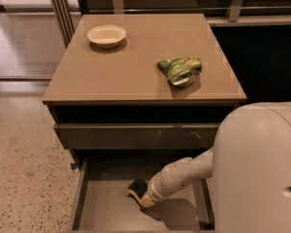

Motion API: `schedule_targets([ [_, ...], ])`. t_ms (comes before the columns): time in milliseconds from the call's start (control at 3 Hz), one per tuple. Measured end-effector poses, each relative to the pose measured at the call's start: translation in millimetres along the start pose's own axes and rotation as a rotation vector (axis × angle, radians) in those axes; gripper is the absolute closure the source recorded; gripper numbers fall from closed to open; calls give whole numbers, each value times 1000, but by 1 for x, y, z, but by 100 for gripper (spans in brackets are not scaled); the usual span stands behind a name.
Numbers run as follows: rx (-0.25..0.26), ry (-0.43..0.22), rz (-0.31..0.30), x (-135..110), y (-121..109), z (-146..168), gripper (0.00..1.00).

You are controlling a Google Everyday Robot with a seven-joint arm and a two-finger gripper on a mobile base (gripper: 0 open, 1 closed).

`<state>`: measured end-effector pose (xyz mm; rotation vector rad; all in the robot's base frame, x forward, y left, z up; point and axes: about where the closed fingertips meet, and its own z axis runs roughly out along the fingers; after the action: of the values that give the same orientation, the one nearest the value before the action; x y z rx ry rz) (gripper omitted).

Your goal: Place sponge into middle drawer

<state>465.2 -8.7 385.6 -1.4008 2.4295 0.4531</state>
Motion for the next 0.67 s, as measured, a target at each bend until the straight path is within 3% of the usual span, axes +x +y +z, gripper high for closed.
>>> schedule_targets([
  [667,10,-3,50,15,-11,17,100],
])
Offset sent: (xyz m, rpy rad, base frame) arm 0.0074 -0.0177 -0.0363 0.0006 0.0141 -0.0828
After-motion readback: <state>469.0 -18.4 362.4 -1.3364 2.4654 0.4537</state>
